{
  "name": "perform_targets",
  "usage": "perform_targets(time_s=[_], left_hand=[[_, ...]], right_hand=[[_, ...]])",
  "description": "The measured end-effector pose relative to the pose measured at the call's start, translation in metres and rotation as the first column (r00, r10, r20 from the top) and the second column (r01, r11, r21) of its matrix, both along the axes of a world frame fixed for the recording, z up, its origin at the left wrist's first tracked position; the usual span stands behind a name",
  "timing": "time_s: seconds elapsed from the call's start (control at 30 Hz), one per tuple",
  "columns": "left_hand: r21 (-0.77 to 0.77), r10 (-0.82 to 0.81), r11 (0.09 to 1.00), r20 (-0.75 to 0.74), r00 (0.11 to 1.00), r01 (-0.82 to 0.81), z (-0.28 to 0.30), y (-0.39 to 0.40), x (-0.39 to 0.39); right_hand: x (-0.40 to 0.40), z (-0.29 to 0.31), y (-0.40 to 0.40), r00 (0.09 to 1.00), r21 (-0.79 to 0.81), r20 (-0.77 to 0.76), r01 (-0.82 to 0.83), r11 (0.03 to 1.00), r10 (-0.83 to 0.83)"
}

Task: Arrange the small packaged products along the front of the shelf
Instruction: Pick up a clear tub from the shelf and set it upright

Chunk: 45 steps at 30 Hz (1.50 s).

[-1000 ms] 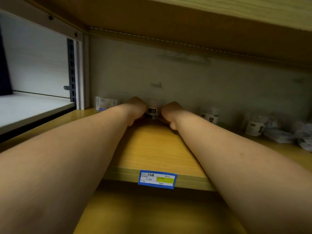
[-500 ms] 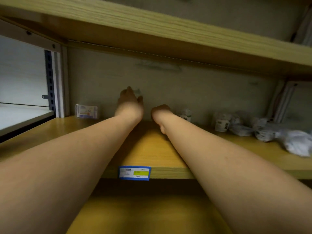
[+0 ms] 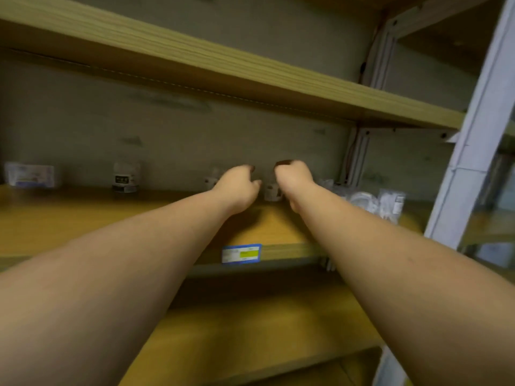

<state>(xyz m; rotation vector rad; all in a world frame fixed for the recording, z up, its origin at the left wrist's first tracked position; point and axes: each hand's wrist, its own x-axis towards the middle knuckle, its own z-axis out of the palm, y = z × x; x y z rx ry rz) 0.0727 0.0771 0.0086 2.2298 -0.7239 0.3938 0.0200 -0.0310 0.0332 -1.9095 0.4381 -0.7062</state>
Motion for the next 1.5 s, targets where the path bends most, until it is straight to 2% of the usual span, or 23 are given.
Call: perform_targets(time_s=[0.17, 0.3, 0.4, 0.47, 0.63, 0.73, 0.83, 0.97, 1.1, 1.23, 1.33, 1.5], left_hand=[[-0.038, -0.032, 0.999, -0.007, 0.999, 0.032, 0.001, -0.093, -0.044], [-0.094, -0.018, 0.996, -0.095, 0.995, 0.009, -0.001, -0.152, -0.065], [-0.15, -0.013, 0.989, -0.163, 0.987, -0.012, -0.001, -0.186, -0.076], [-0.117, -0.002, 0.993, -0.194, 0.981, -0.021, -0.002, -0.203, -0.083], [-0.034, 0.015, 0.999, -0.244, 0.97, -0.024, -0.005, -0.229, -0.09], [-0.055, 0.009, 0.998, -0.274, 0.962, -0.025, -0.006, -0.242, -0.09], [-0.086, 0.006, 0.996, -0.305, 0.952, -0.034, -0.01, -0.25, -0.093], [-0.191, 0.039, 0.975, -0.364, 0.93, -0.116, -0.01, -0.249, -0.096], [-0.371, -0.051, 0.913, -0.52, 0.853, -0.172, -0.005, -0.241, -0.097], [-0.419, -0.054, 0.878, -0.568, 0.821, -0.233, -0.003, -0.233, -0.1], [-0.44, -0.075, 0.869, -0.568, 0.819, -0.226, -0.003, -0.228, -0.101], [-0.503, -0.092, 0.842, -0.494, 0.865, -0.197, -0.004, -0.218, -0.096]], right_hand=[[-0.025, -0.004, -0.088, 1.0, -0.187, -0.007, 0.001, 0.982, -0.002], [-0.048, 0.003, -0.142, 1.0, -0.347, 0.0, -0.005, 0.938, 0.005], [-0.052, 0.005, -0.182, 0.998, -0.341, 0.053, 0.039, 0.939, -0.022], [-0.055, 0.004, -0.202, 0.997, -0.337, 0.057, 0.075, 0.939, -0.059], [-0.068, -0.004, -0.235, 0.995, -0.394, -0.001, 0.091, 0.915, -0.099], [-0.068, -0.007, -0.241, 0.986, -0.411, -0.111, 0.068, 0.909, -0.124], [-0.07, -0.006, -0.24, 0.961, -0.377, -0.226, 0.065, 0.924, -0.16], [-0.071, -0.013, -0.241, 0.971, -0.291, -0.209, 0.051, 0.955, -0.115], [-0.066, -0.022, -0.243, 0.986, -0.025, -0.16, -0.046, 0.999, 0.041], [-0.063, -0.028, -0.243, 0.982, 0.211, -0.106, -0.134, 0.968, 0.159], [-0.058, -0.034, -0.24, 0.985, 0.31, -0.08, -0.124, 0.943, 0.156], [-0.059, -0.036, -0.24, 0.985, 0.382, 0.039, -0.168, 0.909, 0.166]])
